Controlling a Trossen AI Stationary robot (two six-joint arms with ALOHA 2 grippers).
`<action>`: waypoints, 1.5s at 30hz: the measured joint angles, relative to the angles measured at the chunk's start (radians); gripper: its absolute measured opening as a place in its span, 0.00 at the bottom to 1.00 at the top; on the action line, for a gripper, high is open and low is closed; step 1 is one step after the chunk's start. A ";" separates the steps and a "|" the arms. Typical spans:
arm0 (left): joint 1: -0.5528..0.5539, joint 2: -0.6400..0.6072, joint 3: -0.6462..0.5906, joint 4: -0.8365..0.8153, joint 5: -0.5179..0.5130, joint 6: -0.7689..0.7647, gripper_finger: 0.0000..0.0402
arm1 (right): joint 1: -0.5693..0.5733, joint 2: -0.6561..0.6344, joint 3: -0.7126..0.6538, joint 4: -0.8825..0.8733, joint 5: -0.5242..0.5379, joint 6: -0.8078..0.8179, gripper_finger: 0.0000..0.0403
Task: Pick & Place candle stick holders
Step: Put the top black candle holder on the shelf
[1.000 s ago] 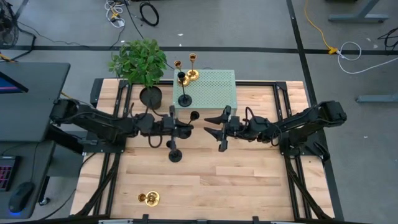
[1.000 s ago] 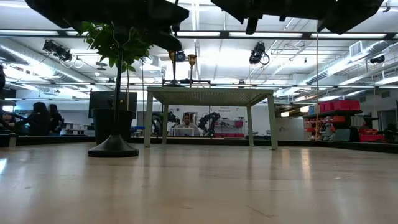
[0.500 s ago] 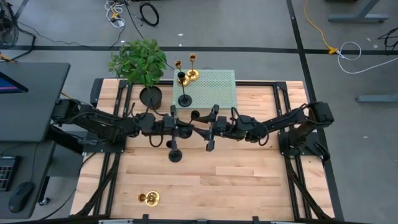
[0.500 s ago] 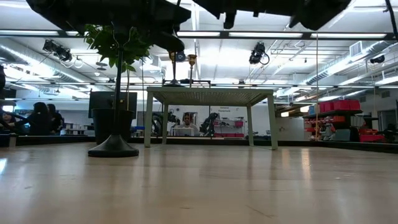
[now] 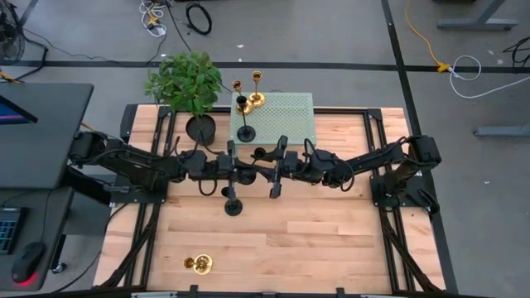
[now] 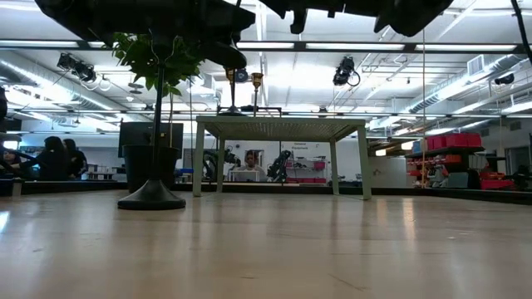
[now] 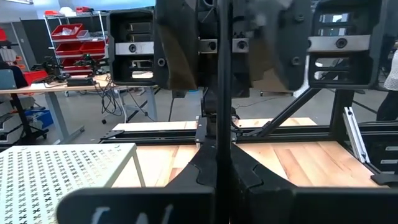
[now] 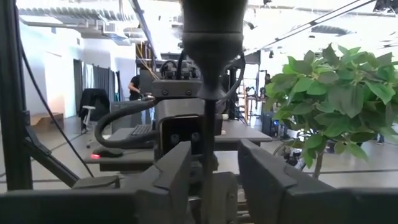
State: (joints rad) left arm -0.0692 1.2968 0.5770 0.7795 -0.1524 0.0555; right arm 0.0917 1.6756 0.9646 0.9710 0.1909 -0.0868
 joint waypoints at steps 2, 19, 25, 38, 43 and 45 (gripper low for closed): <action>0.000 0.000 0.000 0.000 0.000 0.000 0.01 | -0.002 0.000 0.000 -0.002 0.000 0.000 0.26; 0.000 0.000 0.000 -0.011 -0.003 -0.018 0.06 | -0.007 0.000 -0.001 -0.010 -0.003 -0.023 0.01; 0.000 -0.008 0.000 -0.048 -0.010 -0.018 0.07 | -0.016 0.000 -0.001 -0.038 -0.003 -0.024 0.00; 0.002 -0.069 -0.001 -0.175 -0.091 0.004 0.14 | -0.071 -0.002 -0.001 -0.108 -0.011 0.000 0.00; 0.001 -0.069 -0.001 -0.188 -0.107 0.017 0.25 | -0.085 -0.008 -0.001 -0.131 -0.011 0.002 0.00; 0.001 -0.069 -0.001 -0.191 -0.110 0.018 0.29 | -0.088 -0.015 -0.002 -0.140 -0.019 0.002 0.00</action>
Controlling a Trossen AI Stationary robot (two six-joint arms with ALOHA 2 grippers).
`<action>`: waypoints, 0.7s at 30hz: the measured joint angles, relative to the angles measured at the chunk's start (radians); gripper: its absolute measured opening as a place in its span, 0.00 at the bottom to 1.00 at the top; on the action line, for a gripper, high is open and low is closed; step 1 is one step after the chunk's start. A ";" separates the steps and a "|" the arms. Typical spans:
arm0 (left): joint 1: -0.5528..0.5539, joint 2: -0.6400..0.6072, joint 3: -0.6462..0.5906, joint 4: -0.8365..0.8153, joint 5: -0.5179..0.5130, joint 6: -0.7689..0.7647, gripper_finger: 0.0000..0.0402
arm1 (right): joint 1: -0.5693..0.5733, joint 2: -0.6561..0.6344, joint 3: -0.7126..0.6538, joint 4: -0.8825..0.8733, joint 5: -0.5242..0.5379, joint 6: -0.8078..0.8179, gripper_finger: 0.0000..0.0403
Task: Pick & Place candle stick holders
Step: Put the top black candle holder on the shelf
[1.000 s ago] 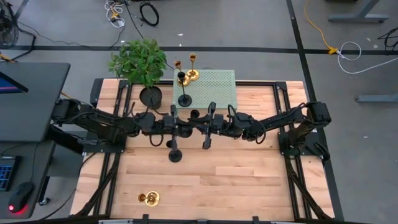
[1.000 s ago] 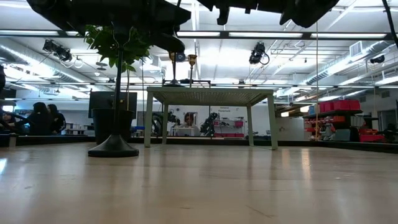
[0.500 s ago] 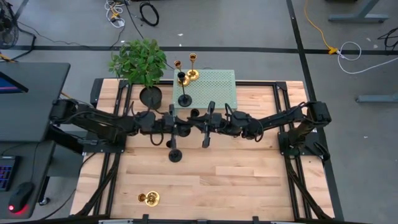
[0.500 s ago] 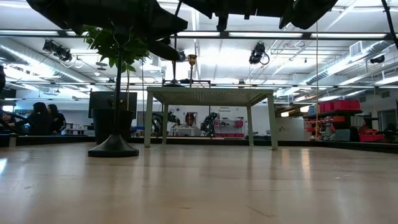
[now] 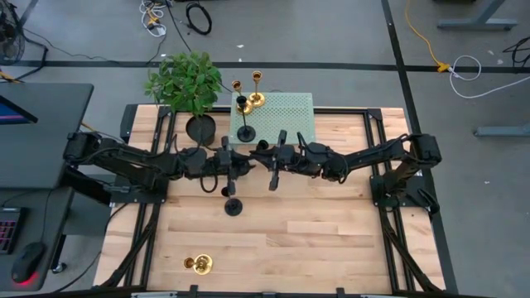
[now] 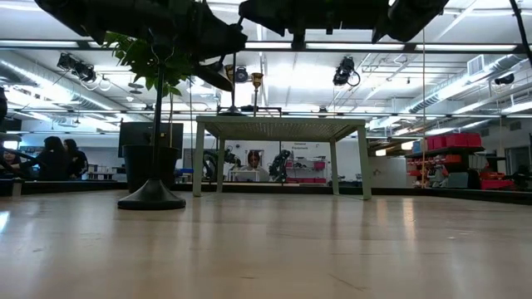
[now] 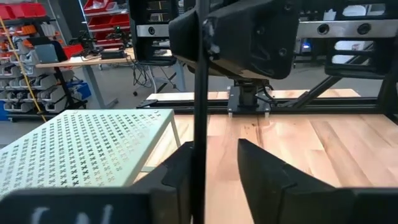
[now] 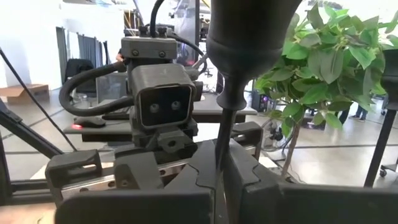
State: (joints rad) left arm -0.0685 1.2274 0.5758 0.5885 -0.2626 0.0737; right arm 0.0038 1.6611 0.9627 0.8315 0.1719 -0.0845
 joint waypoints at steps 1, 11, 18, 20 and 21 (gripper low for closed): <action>0.000 0.000 0.000 0.003 0.000 0.002 0.31 | -0.001 -0.001 0.000 0.001 -0.003 0.000 0.00; -0.002 -0.001 0.001 -0.004 -0.023 0.023 0.44 | -0.004 -0.008 0.000 -0.036 -0.018 0.017 0.00; -0.002 -0.001 0.001 -0.001 -0.064 0.051 0.46 | -0.003 -0.008 -0.001 -0.070 -0.015 0.022 0.00; -0.002 -0.001 0.001 -0.006 -0.071 0.052 0.46 | -0.002 -0.008 -0.001 -0.092 0.009 0.019 0.00; -0.002 -0.007 0.001 -0.021 -0.076 0.053 0.46 | -0.002 -0.008 -0.001 -0.099 0.016 0.019 0.00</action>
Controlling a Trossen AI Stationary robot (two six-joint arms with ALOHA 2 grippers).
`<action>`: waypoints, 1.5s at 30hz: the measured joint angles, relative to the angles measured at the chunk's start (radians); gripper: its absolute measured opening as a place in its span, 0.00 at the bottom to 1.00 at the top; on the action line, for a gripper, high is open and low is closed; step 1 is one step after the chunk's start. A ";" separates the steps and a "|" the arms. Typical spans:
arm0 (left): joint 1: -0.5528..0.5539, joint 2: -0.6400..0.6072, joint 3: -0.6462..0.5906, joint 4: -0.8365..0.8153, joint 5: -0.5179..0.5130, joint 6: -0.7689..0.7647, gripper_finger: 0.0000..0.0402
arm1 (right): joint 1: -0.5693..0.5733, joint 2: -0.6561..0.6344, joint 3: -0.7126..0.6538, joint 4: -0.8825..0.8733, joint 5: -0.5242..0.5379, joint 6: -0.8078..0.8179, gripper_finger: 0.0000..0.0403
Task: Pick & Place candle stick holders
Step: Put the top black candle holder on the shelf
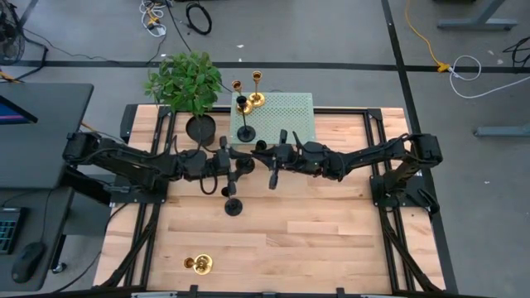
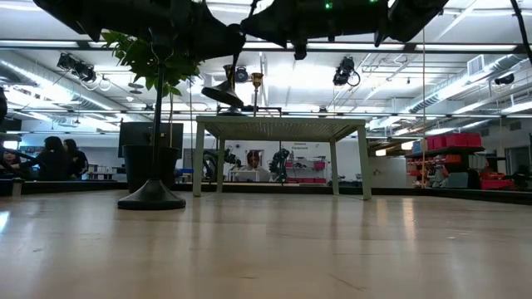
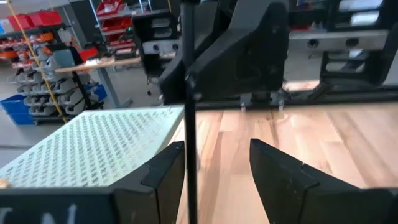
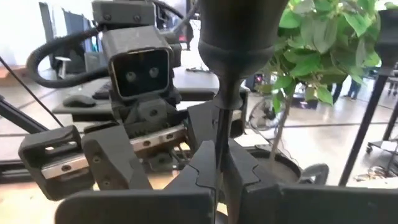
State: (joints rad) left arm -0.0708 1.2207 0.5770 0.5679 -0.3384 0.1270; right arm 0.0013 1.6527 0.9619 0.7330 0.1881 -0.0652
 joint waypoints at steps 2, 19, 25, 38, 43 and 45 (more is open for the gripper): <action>0.000 -0.021 0.000 -0.038 -0.016 0.001 0.46 | 0.000 -0.004 0.000 -0.011 0.001 0.001 0.00; -0.006 -0.125 0.000 -0.208 -0.031 -0.037 0.46 | -0.109 -0.132 0.000 -0.212 0.055 0.014 0.00; -0.006 -0.125 0.000 -0.216 -0.031 -0.039 0.46 | -0.184 -0.133 0.002 -0.227 0.006 0.057 0.00; -0.005 -0.125 0.000 -0.225 -0.031 -0.039 0.46 | -0.250 -0.133 0.102 -0.436 -0.023 0.053 0.00; -0.005 -0.124 0.000 -0.226 -0.031 -0.039 0.46 | -0.251 -0.133 0.103 -0.449 -0.017 0.054 0.00; -0.005 -0.124 0.000 -0.226 -0.031 -0.039 0.46 | -0.254 -0.133 0.103 -0.441 -0.014 0.052 0.00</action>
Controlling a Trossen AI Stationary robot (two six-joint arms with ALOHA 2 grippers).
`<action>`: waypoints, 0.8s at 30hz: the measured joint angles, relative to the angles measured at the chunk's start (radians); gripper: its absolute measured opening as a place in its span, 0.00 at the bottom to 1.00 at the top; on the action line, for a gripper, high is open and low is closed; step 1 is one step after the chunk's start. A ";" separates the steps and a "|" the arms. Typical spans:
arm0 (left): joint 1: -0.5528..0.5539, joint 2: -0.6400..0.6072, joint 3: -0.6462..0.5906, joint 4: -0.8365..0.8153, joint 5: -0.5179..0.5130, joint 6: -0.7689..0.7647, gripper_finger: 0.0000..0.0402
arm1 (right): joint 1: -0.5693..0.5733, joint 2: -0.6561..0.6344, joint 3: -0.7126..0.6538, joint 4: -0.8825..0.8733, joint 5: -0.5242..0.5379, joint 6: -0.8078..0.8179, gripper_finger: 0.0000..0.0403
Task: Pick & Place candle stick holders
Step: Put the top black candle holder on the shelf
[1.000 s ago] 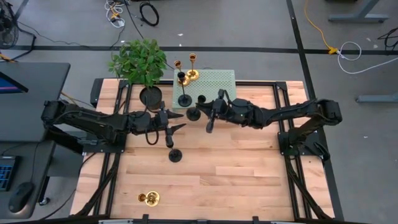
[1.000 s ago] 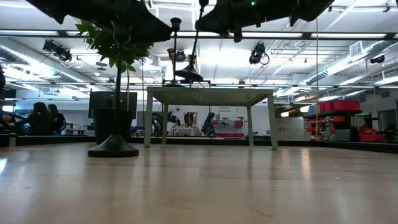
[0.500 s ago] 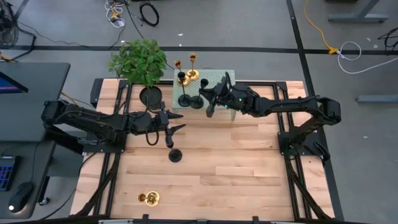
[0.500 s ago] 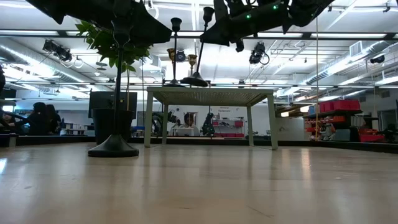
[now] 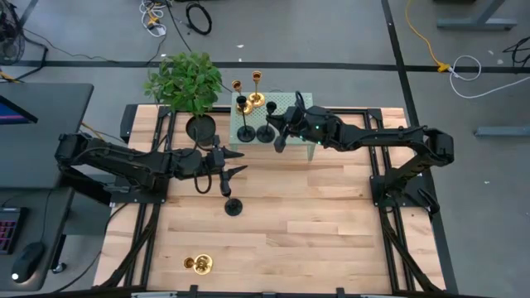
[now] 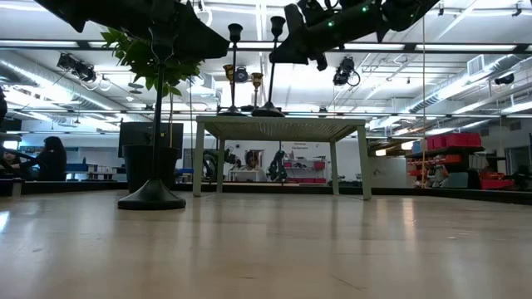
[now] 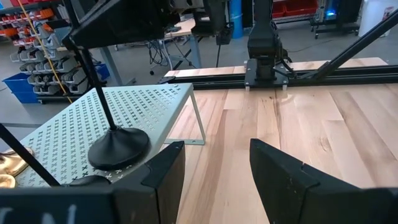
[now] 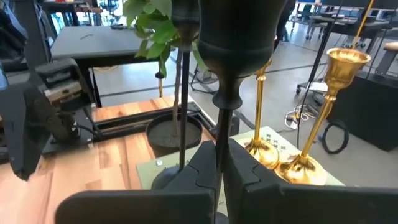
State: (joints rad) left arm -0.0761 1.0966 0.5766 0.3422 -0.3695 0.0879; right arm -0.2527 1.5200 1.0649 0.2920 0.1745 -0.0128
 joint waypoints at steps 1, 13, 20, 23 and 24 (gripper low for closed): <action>0.000 0.000 0.000 0.000 0.000 0.000 0.46 | -0.002 0.000 0.000 0.005 0.000 0.001 0.00; 0.000 0.000 0.000 -0.006 0.000 0.000 0.46 | -0.014 0.049 0.005 0.035 -0.010 -0.001 0.00; 0.000 0.000 0.000 -0.014 0.000 -0.016 0.46 | -0.015 0.053 0.004 0.042 -0.008 -0.009 0.08; 0.000 0.000 0.000 -0.015 0.000 -0.021 0.46 | -0.014 0.060 -0.001 0.026 -0.011 -0.014 0.13; 0.000 0.000 0.000 -0.017 0.000 -0.024 0.46 | -0.014 0.060 -0.001 0.027 -0.011 -0.014 0.14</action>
State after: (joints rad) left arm -0.0757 1.0966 0.5766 0.3248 -0.3695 0.0642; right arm -0.2668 1.5796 1.0637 0.3190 0.1638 -0.0265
